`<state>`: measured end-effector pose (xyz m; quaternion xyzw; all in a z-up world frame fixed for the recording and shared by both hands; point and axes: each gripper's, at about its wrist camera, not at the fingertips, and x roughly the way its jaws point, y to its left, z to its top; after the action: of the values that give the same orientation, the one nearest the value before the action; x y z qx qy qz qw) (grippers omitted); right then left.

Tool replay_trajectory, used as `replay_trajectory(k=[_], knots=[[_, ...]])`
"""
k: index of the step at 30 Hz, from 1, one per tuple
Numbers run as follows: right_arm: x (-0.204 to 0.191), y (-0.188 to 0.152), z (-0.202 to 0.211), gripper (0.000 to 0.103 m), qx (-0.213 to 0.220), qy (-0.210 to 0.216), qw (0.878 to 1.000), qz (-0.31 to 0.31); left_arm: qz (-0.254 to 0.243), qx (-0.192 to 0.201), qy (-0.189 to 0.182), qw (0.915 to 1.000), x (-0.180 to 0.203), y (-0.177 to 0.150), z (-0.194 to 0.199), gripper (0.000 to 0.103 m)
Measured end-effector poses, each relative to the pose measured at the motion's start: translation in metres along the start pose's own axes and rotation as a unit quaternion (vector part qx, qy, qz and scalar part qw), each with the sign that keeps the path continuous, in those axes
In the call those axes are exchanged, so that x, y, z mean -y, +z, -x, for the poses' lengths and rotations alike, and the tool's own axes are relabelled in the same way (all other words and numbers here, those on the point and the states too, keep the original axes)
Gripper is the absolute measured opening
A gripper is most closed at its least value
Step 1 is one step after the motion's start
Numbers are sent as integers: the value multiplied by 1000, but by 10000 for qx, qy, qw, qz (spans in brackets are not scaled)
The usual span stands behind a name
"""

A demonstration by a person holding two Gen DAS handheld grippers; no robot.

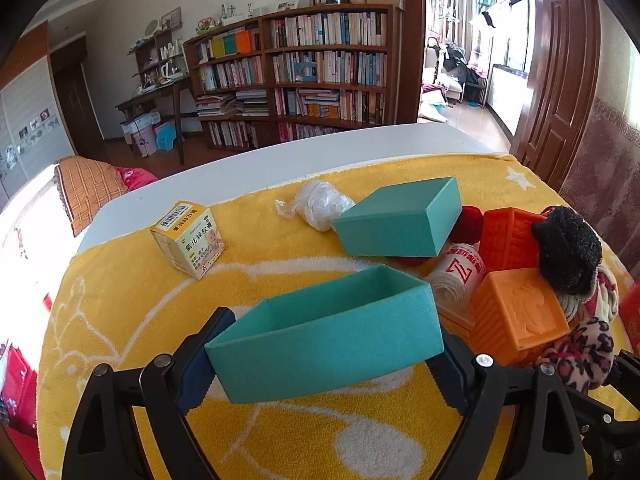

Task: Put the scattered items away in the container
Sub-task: 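Grasp the pink leopard plush with the right gripper while the left gripper grasps the teal box, then lift the plush with the right gripper while the left gripper lifts the teal box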

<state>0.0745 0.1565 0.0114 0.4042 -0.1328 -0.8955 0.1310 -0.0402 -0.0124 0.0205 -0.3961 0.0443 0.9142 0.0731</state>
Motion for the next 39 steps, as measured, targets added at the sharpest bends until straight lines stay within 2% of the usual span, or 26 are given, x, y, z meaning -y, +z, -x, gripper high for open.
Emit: replay_trajectory(k=[15,22,34,39], knots=[[-1,-4,18,58,454,48,9989,-83,-70,610,104,9981,32,-8,80,91],[10,-5,52,58,836,194,9954,-428,-291,808,157,9962,55,-14,111,91],[40,-19,118,58,1283,176,9900,-560,-569,1018,-192,9930,114,-18,132,91],[54,-23,139,58,1463,27,9874,-596,-462,975,-213,9939,117,-24,129,91]])
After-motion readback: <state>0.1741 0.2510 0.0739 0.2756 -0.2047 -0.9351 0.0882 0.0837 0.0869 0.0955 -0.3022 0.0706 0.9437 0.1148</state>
